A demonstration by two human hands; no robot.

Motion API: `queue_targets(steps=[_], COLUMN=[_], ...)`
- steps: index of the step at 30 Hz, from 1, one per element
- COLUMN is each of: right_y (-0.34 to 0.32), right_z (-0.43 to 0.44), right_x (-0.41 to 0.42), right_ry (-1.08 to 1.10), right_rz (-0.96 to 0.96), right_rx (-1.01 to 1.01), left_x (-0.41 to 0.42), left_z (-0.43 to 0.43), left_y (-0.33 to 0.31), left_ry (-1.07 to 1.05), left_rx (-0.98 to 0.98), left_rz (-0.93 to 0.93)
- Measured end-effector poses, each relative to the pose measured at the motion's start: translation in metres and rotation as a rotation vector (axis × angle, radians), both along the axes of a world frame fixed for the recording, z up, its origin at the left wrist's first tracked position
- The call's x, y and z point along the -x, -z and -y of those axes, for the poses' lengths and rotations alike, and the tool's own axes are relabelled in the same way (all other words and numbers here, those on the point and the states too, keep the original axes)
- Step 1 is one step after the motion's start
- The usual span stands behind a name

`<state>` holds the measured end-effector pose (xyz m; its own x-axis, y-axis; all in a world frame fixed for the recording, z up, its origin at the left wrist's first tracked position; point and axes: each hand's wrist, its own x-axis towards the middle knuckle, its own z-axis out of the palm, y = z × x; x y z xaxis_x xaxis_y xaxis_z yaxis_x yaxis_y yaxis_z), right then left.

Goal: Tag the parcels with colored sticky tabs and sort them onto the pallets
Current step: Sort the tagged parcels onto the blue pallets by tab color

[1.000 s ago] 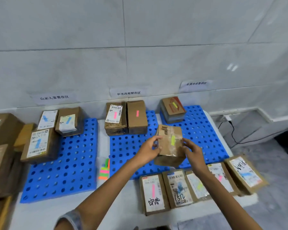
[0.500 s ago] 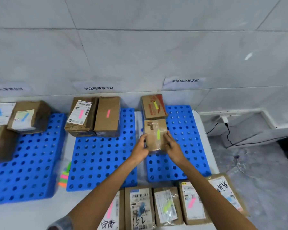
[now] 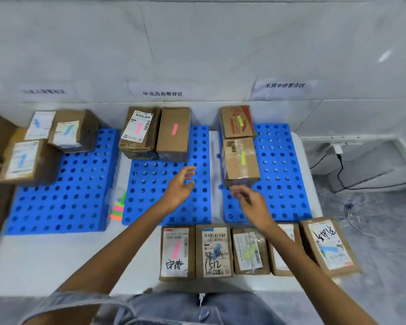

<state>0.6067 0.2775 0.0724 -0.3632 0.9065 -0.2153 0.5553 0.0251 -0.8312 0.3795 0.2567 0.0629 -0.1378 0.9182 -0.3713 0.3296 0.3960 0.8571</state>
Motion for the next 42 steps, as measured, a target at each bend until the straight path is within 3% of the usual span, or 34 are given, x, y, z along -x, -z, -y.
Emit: queue_targets(steps=[2, 6, 10, 21, 25, 30, 34, 37, 42], right_y=[0.007, 0.033, 0.052, 0.076, 0.069, 0.061, 0.070, 0.069, 0.024], right_z=[0.043, 0.115, 0.159, 0.191, 0.199, 0.203, 0.206, 0.209, 0.200], right_x=[0.017, 0.050, 0.076, 0.107, 0.116, 0.126, 0.129, 0.135, 0.130], right_ry=[-0.091, -0.291, -0.344, -0.290, -0.300, -0.169, 0.073, 0.083, 0.076], right_rz=[-0.048, 0.129, 0.319, 0.690, 0.526, 0.352, 0.245, 0.174, 0.068], right_rx=[0.119, 0.276, 0.119, -0.155, -0.095, 0.037, 0.160, 0.227, 0.142], left_x=[0.013, 0.022, 0.020, 0.048, 0.055, 0.060, 0.063, 0.067, 0.088], left_z=[0.049, 0.143, 0.193, 0.192, 0.199, 0.204, 0.204, 0.207, 0.207], left_y=[0.016, 0.054, 0.061, 0.046, 0.051, 0.054, 0.051, 0.046, 0.019], left_ry=[-0.004, -0.023, 0.113, 0.129, 0.107, 0.029, 0.000, -0.019, -0.076], left_rx=[0.005, 0.131, 0.256, 0.335, 0.354, 0.318, 0.329, 0.330, 0.164], left_rz=[-0.050, -0.139, 0.242, 0.218, 0.242, 0.166, 0.145, 0.165, 0.132])
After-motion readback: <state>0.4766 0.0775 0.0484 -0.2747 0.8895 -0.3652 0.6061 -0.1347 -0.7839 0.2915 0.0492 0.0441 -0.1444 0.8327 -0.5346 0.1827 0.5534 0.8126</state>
